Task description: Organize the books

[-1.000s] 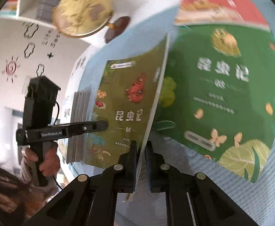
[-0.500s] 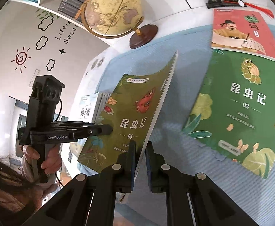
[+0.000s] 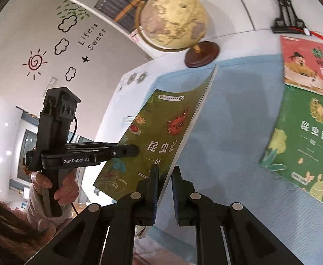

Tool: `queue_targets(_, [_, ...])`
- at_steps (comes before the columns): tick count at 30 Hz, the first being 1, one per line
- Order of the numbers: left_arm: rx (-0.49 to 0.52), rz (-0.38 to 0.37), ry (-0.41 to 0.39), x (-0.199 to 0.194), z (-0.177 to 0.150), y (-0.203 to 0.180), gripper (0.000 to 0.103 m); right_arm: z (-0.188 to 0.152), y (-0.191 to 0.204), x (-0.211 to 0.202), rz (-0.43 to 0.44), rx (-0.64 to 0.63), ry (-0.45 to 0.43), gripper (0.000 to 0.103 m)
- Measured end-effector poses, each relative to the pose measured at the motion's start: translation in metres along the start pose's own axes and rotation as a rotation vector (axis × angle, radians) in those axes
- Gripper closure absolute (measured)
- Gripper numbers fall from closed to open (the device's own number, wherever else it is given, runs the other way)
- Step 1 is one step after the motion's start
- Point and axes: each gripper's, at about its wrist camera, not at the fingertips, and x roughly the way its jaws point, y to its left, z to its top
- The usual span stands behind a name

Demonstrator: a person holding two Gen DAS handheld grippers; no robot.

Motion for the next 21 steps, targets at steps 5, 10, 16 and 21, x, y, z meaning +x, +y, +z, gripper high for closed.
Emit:
queue_targets(5, [-0.013,0.014,-0.034,-0.026,-0.005,0.023,0.085,0.007,0.031,0.014,0.008,-0.028,0.001,0.091])
queue_targets(10, [-0.044,0.018,-0.068,-0.049,-0.012,0.048,0.085,0.014,0.060,0.030,0.029,-0.060,0.003,0.091])
queue_targets(16, [-0.087,0.041,-0.089,-0.060,-0.023,0.079,0.085,0.020,0.087,0.057,0.057,-0.091,0.026,0.091])
queue_targets(21, [-0.129,0.048,-0.090,-0.063,-0.033,0.107,0.085,0.021,0.100,0.083,0.078,-0.103,0.058,0.090])
